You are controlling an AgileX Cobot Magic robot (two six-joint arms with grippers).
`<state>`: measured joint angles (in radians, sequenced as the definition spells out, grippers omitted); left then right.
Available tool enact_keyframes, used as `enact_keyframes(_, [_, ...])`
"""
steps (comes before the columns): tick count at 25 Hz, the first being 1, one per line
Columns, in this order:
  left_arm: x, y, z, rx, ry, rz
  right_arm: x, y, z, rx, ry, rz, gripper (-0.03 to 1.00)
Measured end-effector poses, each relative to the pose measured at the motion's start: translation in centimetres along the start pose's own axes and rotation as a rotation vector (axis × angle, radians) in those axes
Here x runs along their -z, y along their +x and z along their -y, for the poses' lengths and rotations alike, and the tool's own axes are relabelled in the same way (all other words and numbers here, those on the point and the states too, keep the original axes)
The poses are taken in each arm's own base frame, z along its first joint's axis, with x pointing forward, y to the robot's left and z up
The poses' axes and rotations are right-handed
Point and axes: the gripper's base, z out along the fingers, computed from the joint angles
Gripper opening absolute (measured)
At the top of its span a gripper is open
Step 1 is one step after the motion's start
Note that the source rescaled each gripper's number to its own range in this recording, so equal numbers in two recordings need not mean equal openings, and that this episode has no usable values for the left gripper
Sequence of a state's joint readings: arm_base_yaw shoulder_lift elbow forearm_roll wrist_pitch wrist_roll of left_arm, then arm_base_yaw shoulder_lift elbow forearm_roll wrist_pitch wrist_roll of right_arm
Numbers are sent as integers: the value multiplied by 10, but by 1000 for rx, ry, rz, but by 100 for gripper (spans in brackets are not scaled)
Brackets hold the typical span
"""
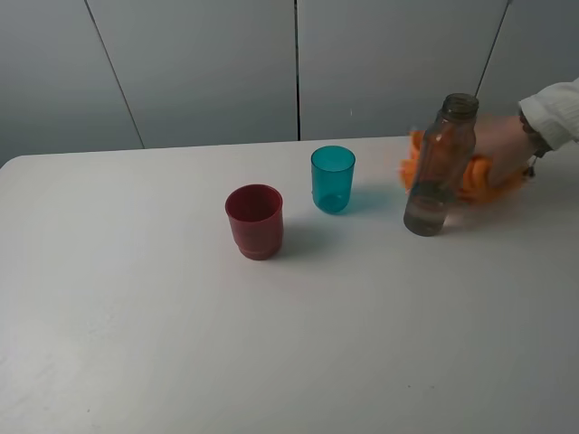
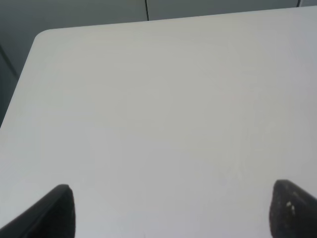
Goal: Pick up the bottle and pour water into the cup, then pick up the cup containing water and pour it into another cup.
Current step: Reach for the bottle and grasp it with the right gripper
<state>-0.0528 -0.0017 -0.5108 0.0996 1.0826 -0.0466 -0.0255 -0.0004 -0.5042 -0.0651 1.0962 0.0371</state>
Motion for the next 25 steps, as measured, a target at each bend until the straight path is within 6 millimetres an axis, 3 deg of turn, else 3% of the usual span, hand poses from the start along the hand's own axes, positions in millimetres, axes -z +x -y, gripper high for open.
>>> enact_keyframes(25, [0,0,0,0,0,0,0,0,0,0,0,0,100])
